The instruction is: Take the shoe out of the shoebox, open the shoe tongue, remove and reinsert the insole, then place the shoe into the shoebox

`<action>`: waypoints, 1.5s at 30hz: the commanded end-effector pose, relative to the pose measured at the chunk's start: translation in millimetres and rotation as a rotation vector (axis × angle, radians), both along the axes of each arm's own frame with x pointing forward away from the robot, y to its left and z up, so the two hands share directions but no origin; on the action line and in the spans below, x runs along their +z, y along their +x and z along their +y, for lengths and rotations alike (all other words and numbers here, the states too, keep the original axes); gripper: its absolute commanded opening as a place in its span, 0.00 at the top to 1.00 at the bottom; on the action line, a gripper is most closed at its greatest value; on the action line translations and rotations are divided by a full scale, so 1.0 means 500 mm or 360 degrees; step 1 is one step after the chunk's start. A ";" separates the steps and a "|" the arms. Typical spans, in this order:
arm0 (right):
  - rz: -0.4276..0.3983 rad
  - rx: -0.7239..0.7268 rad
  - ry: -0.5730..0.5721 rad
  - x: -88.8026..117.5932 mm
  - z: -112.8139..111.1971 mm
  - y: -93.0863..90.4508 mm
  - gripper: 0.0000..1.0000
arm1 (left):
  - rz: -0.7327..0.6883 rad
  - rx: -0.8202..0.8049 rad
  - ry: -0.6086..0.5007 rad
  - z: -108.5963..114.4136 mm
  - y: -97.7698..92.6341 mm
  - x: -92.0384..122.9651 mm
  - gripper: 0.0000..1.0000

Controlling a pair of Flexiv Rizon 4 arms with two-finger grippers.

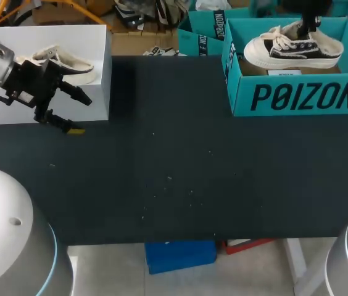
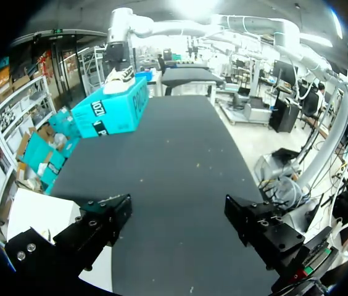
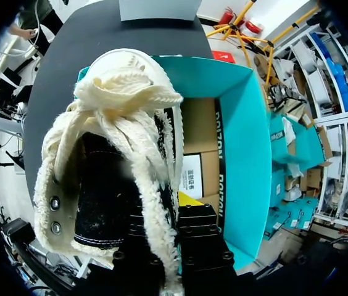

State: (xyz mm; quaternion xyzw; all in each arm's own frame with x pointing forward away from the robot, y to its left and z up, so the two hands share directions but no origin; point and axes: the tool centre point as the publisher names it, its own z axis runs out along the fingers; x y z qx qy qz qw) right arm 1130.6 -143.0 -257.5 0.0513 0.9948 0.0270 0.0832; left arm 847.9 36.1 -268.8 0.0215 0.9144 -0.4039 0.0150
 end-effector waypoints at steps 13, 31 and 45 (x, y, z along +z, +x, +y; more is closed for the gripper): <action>0.0043 -0.0042 -0.0013 -0.120 -0.009 0.004 1.00 | -0.0002 0.0002 0.0007 -0.001 -0.002 0.001 0.00; 0.0118 -0.0026 0.0010 -0.226 0.018 -0.009 1.00 | -0.0002 0.0002 0.0007 -0.001 -0.002 0.001 0.00; 0.0182 -0.0032 -0.0025 -0.256 0.010 -0.024 0.29 | -0.0002 0.0002 0.0007 -0.001 -0.002 0.001 0.00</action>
